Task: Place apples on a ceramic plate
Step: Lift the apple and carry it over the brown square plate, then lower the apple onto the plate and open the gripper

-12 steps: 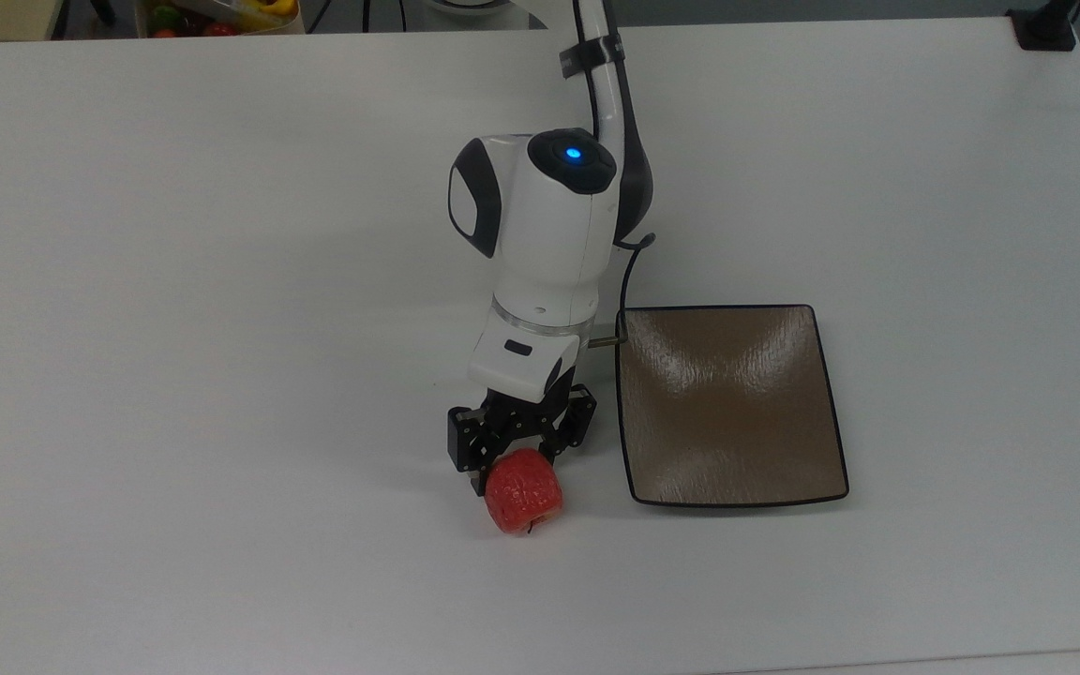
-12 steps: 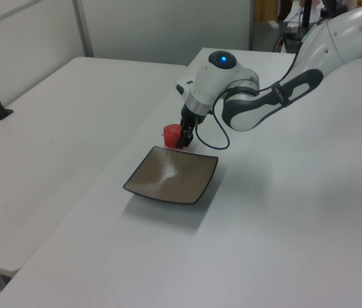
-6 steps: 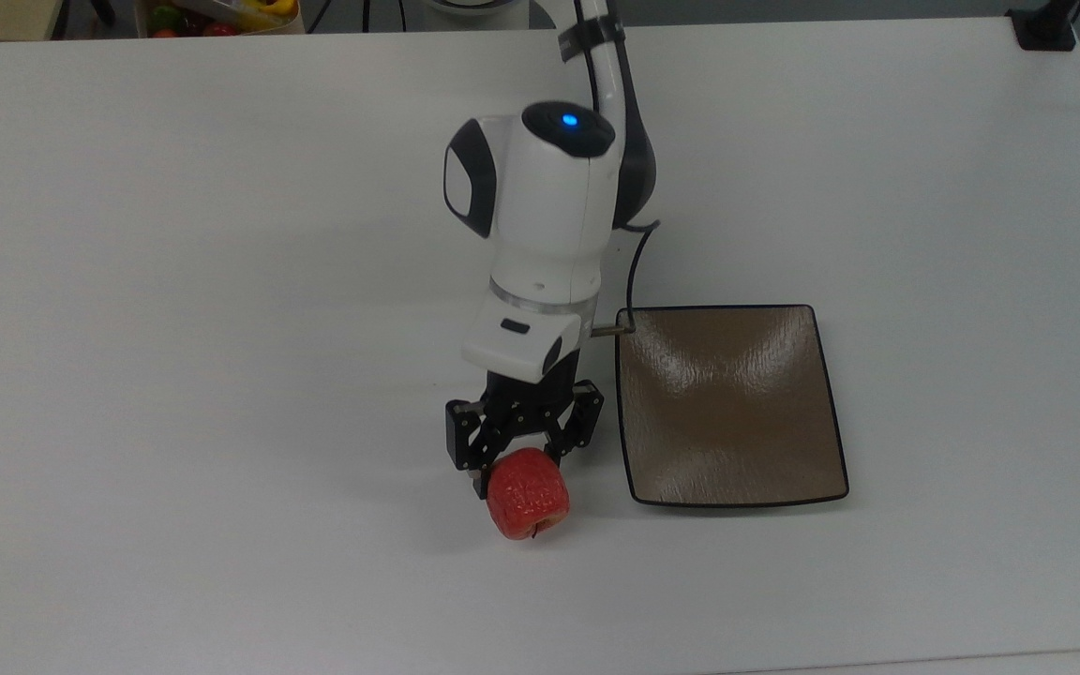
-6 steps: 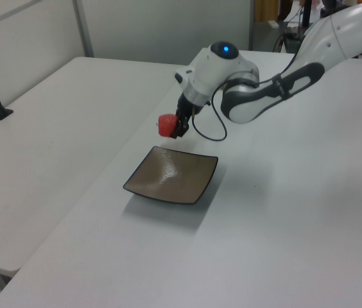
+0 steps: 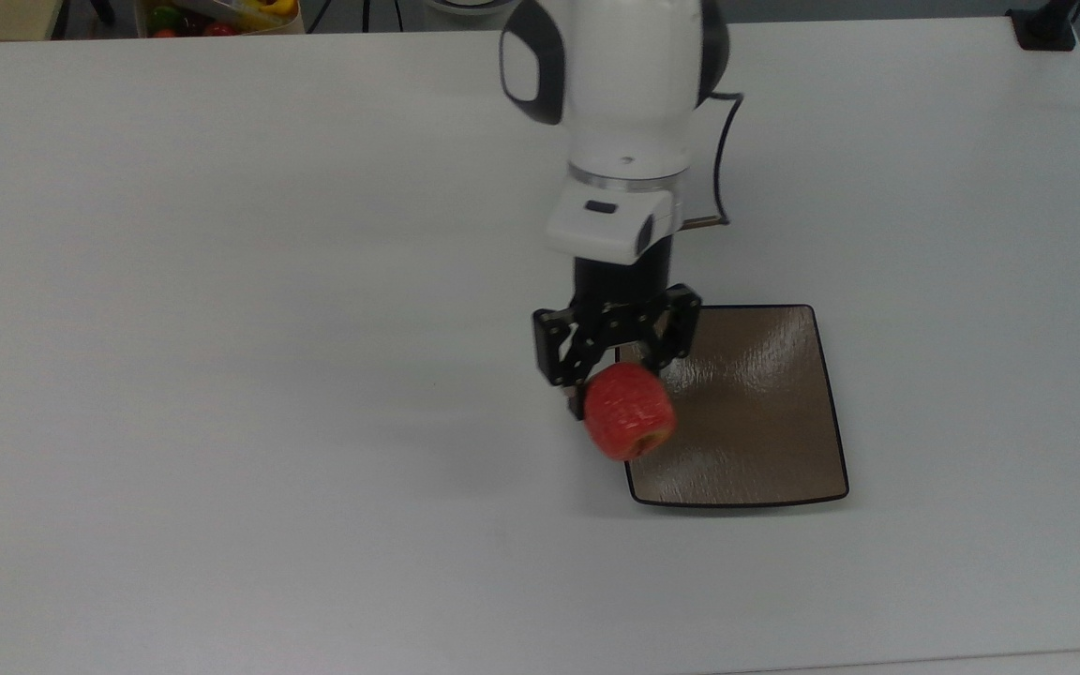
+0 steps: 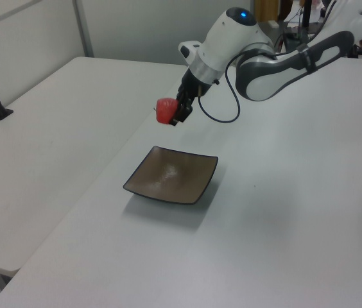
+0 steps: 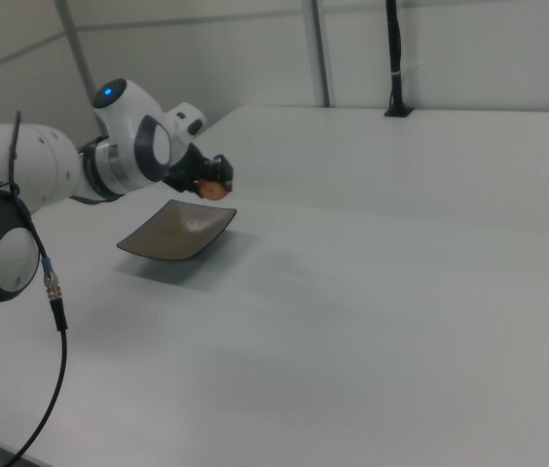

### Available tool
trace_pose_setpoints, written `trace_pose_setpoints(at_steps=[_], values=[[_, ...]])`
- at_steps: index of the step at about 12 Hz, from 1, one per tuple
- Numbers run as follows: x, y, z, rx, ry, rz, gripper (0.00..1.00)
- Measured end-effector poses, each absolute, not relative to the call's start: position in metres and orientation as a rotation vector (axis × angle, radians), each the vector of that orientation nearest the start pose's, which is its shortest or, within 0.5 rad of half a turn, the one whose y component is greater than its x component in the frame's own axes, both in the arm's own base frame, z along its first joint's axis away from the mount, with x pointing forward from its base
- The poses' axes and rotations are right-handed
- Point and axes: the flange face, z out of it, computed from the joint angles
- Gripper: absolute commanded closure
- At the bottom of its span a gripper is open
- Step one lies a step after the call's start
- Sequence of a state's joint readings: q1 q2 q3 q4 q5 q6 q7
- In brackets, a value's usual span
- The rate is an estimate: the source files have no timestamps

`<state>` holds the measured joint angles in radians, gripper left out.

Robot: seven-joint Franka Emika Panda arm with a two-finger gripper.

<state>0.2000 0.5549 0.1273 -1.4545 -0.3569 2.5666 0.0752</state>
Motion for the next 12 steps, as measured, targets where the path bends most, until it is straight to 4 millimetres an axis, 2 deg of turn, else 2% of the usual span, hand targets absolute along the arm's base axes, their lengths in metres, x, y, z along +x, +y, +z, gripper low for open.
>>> trace_pose_setpoints(at_steps=[2, 3, 4, 6, 9, 12], values=[[0.698, 0.263, 0.419, -3.004, -0.742, -0.887, 0.52], [0.692, 0.276, 0.414, -2.998, -0.760, -0.871, 0.40], [0.687, 0.285, 0.408, -2.995, -0.778, -0.853, 0.20], [0.682, 0.291, 0.392, -3.014, -0.795, -0.791, 0.00], [0.683, 0.291, 0.369, -3.030, -0.799, -0.735, 0.00], [0.682, 0.288, 0.371, -3.061, -0.775, -0.688, 0.00]])
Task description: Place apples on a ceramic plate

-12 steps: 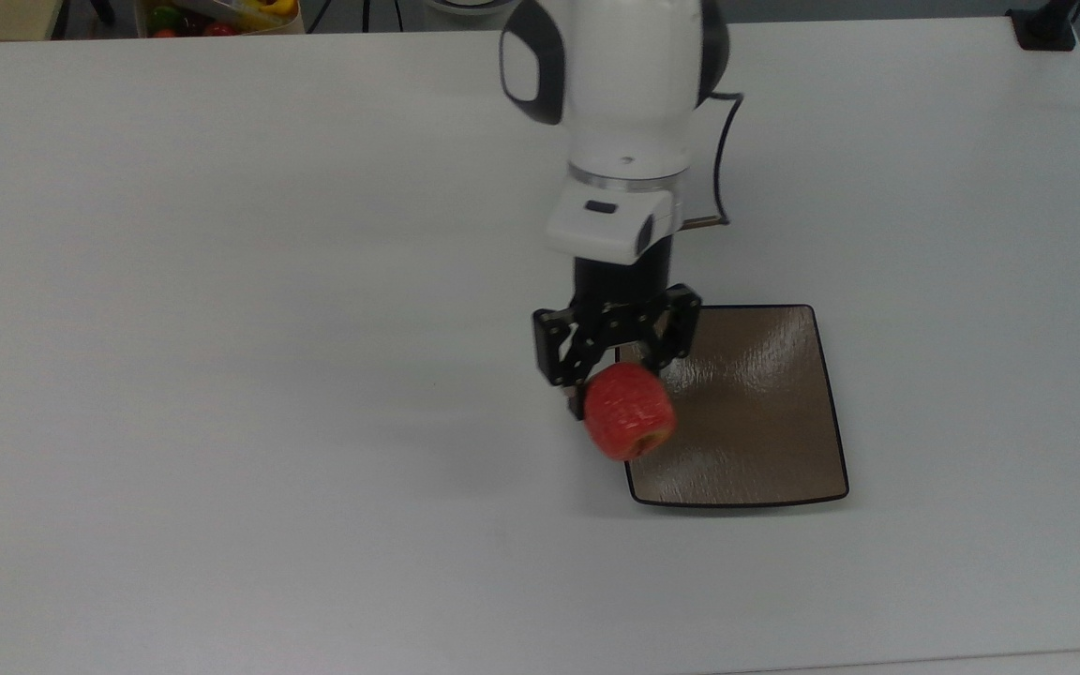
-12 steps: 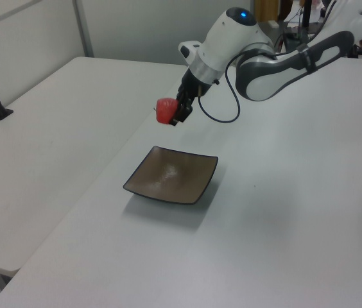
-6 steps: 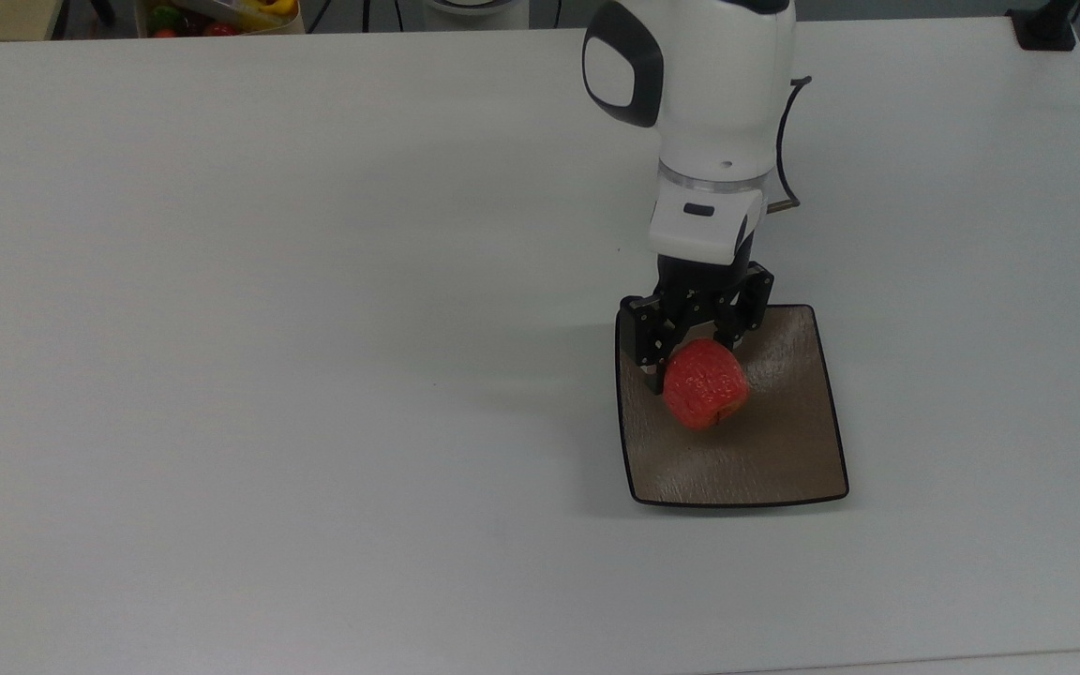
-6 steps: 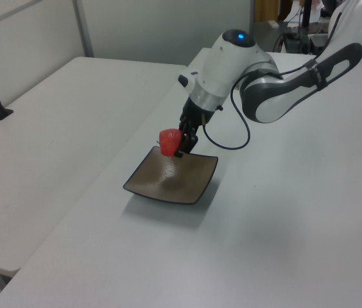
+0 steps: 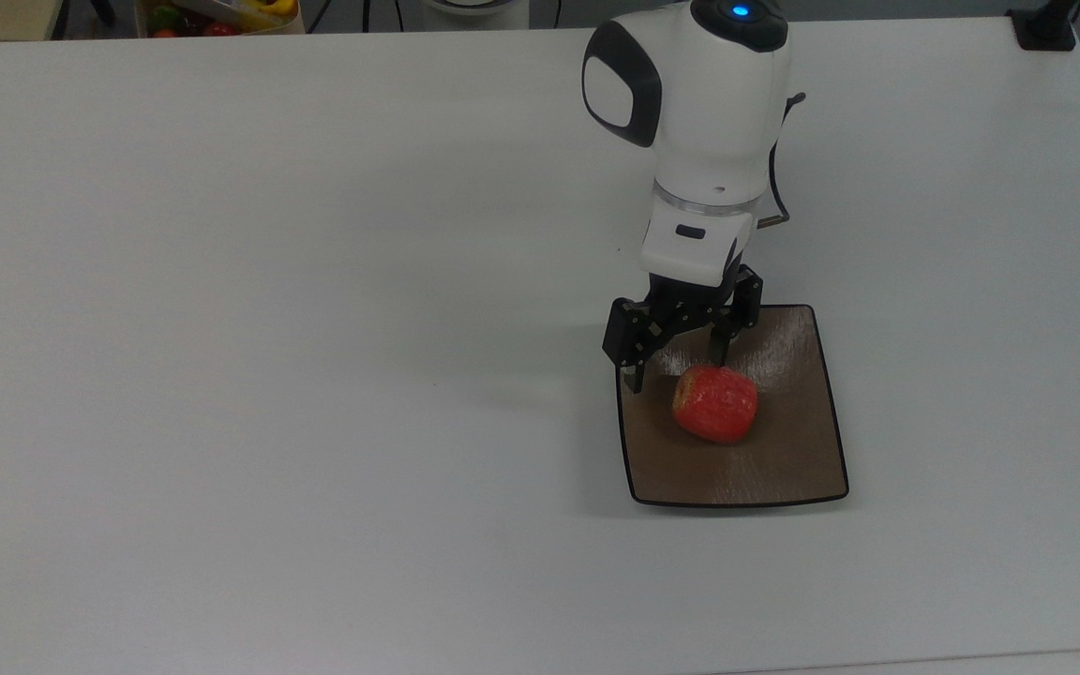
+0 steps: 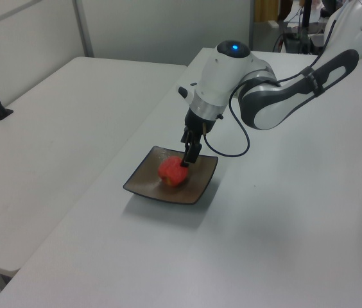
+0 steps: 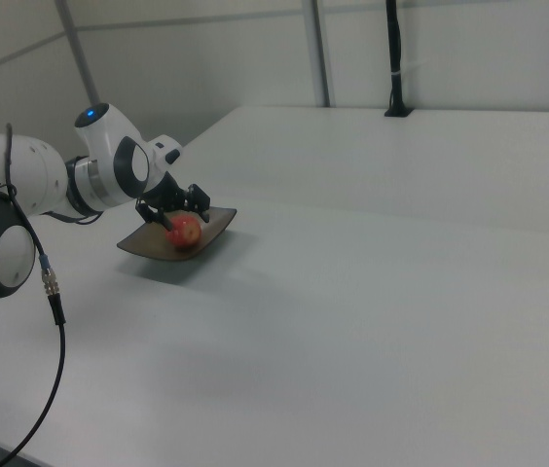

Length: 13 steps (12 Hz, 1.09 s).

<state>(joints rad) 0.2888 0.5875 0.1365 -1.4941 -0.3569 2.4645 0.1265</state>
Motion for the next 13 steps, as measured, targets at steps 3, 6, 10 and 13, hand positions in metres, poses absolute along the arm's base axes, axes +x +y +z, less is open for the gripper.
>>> trace_pose_setpoints(at_steps=[3, 6, 10, 13], values=[[0.679, 0.280, 0.391, -3.121, -0.654, -0.621, 0.00], [0.666, 0.263, 0.425, -3.179, -0.527, -0.456, 0.00], [0.640, 0.234, 0.448, -3.240, -0.441, -0.255, 0.00], [0.614, 0.193, 0.468, -3.284, -0.318, -0.068, 0.00]])
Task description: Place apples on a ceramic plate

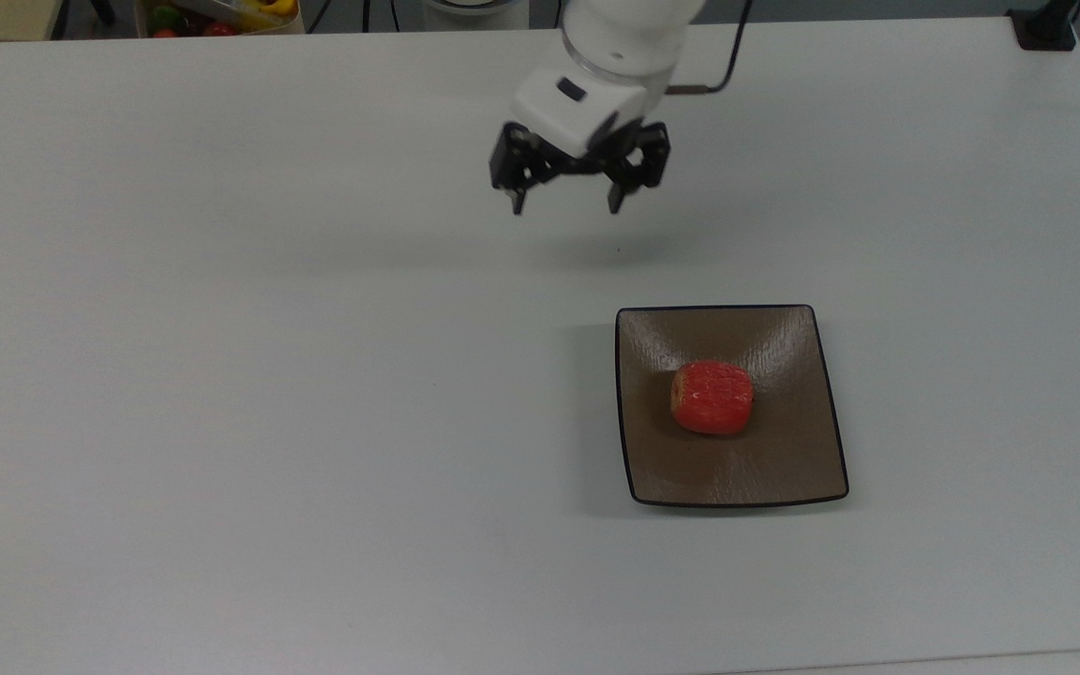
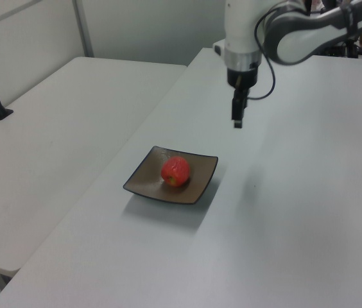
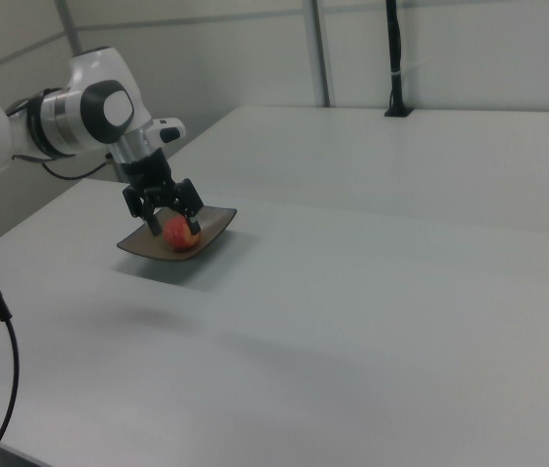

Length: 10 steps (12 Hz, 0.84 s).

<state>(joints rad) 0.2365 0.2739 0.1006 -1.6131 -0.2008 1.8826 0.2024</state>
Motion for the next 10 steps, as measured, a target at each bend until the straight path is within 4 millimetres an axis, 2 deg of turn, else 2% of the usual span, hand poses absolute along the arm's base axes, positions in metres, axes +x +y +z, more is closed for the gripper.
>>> trace_pose_setpoints(at_steps=[3, 5, 7, 10], values=[[0.604, 0.138, 0.508, -3.257, -0.128, -0.064, 0.00], [0.599, 0.111, 0.519, -3.251, -0.053, -0.079, 0.00], [0.597, 0.102, 0.519, -3.207, 0.000, -0.085, 0.00], [0.592, 0.086, 0.535, -3.176, 0.055, -0.133, 0.00]])
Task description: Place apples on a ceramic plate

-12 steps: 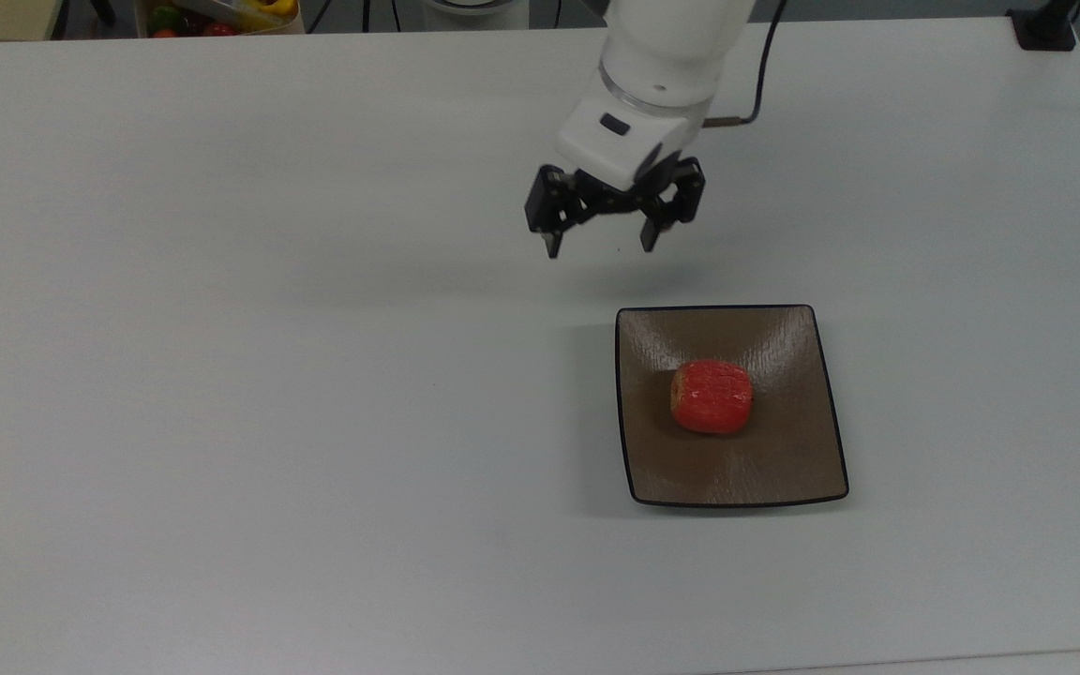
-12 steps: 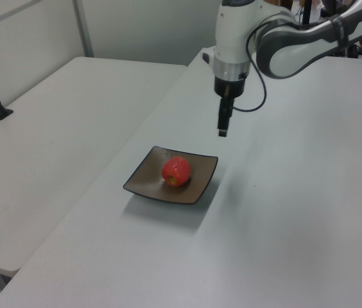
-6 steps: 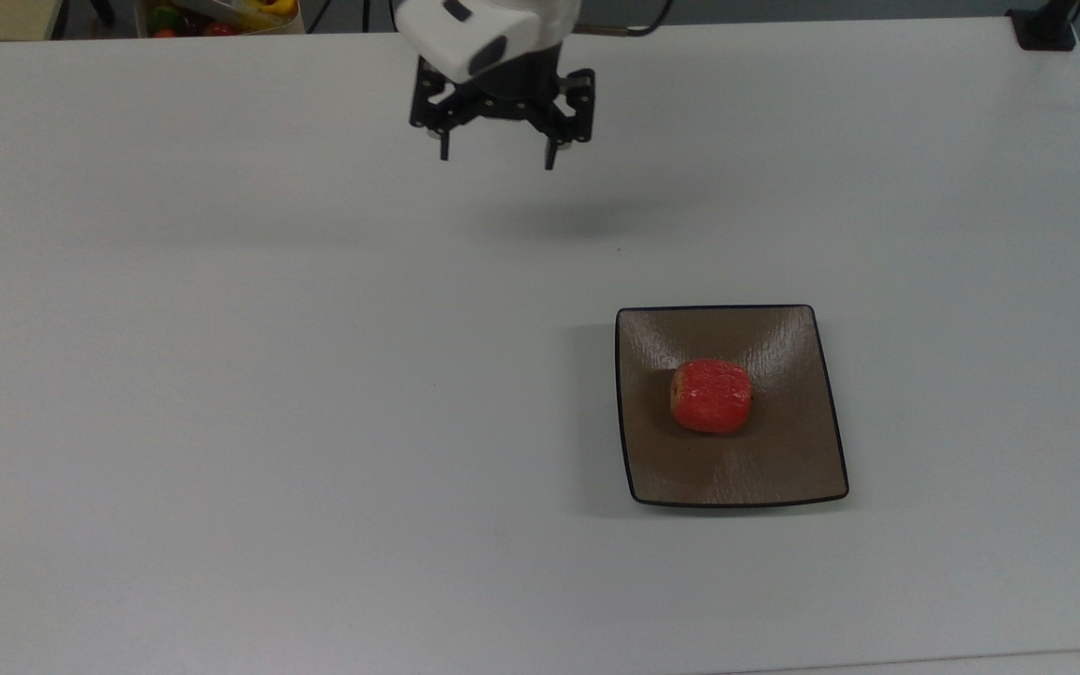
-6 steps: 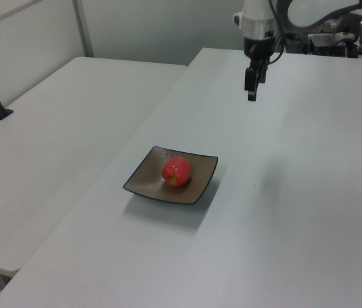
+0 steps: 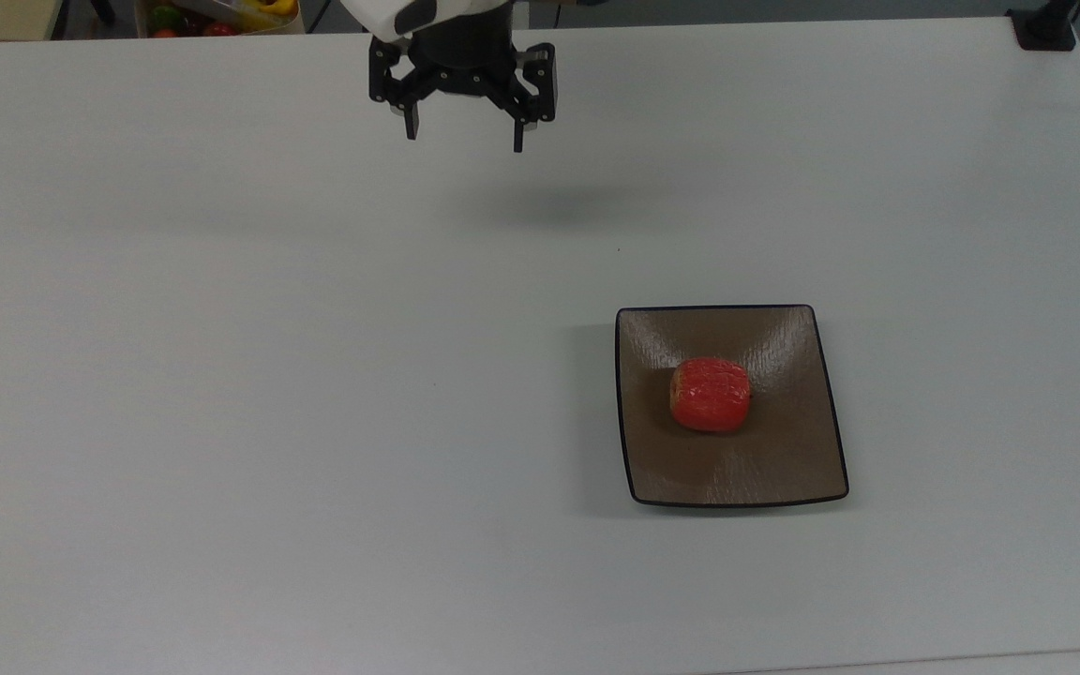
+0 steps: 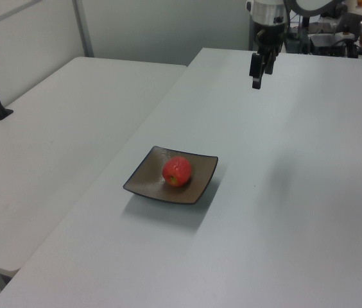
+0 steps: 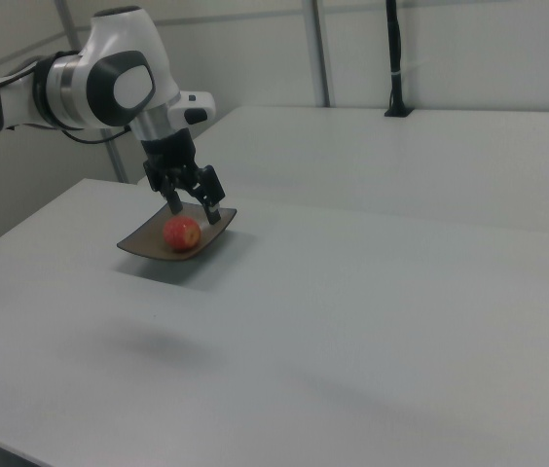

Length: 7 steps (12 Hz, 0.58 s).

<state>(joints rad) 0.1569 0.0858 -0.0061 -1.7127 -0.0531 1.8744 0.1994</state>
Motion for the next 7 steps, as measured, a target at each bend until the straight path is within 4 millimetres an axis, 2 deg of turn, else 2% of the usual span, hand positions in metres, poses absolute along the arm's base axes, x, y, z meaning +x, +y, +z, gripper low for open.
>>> trace_pose_setpoints(at_steps=[2, 7], values=[[0.5881, 0.0834, 0.5409, -3.174, 0.058, -0.148, 0.00], [0.5863, 0.0829, 0.5353, -3.177, 0.042, -0.129, 0.00]])
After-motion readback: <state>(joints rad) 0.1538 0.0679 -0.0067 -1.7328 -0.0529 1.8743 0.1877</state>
